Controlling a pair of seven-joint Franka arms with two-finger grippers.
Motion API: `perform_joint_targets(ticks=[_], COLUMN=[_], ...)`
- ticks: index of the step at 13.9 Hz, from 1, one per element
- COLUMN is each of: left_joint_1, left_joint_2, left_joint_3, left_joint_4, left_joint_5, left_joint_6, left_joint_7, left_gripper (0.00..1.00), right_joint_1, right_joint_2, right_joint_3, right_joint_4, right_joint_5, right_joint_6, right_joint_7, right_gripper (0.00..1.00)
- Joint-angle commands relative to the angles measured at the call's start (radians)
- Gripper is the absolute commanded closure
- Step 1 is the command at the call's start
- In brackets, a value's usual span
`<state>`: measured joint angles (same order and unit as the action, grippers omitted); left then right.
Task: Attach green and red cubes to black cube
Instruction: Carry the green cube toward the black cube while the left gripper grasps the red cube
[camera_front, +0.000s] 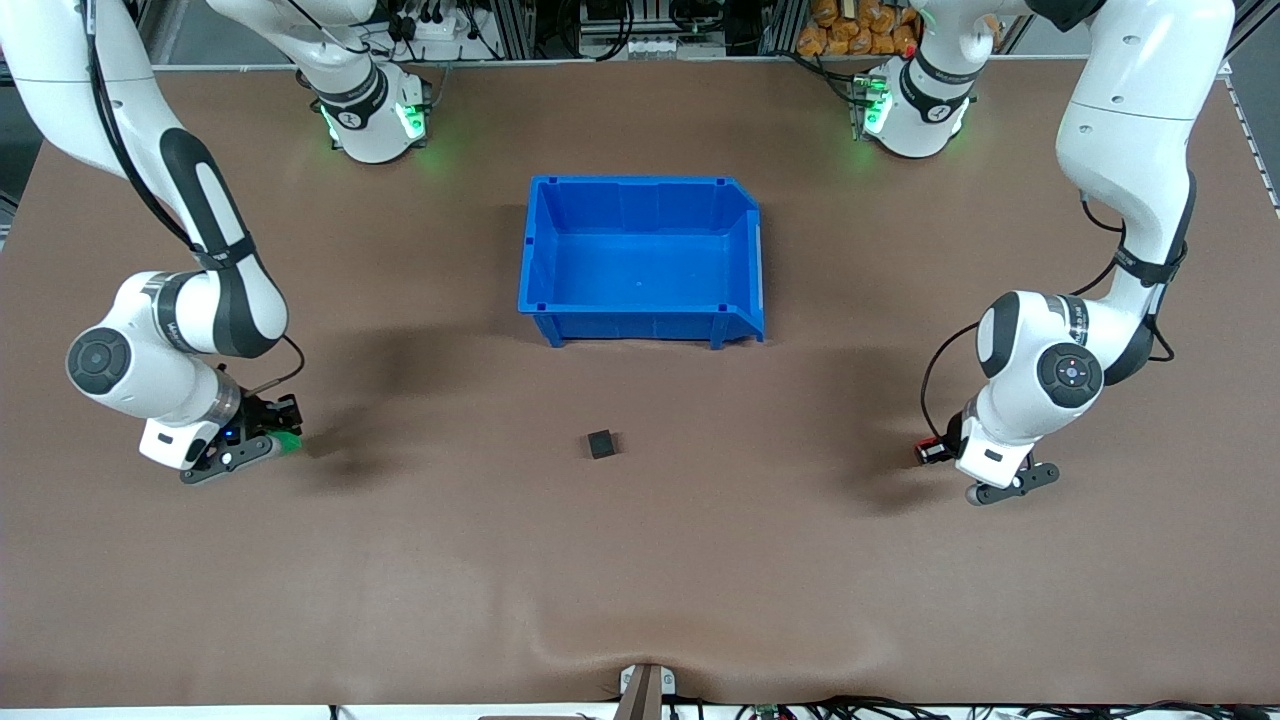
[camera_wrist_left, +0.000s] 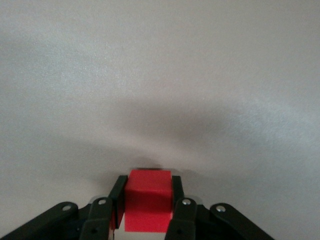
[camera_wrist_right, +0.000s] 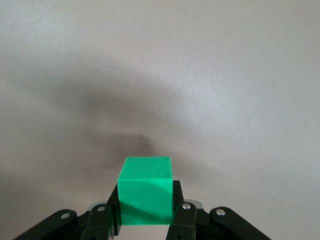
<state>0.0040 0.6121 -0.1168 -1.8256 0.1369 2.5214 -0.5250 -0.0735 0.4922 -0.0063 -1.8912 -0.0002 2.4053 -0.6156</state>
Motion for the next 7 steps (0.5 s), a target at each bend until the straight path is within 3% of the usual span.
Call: perform_joint_targets(ticks=[1,7], left_joint_1=[-0.004,-0.038], left_joint_2=[-0.014,-0.017], left_joint_3=[-0.007,-0.027], left_joint_4=[0.015,0.048], left_joint_5=[0.023,-0.019], left_joint_6=[0.000,-0.012], left_joint_7=[-0.068,-0.292], left_gripper=[1.00,1.00], right_joint_1=[-0.015,0.044], right_joint_2=[-0.004,0.057], right_joint_3=[0.008,0.014], right_joint_4=[0.056,0.191], right_joint_5=[-0.001,0.002], right_joint_6=[-0.014,-0.018], right_joint_7=[-0.191,-0.486], right_gripper=[1.00,1.00])
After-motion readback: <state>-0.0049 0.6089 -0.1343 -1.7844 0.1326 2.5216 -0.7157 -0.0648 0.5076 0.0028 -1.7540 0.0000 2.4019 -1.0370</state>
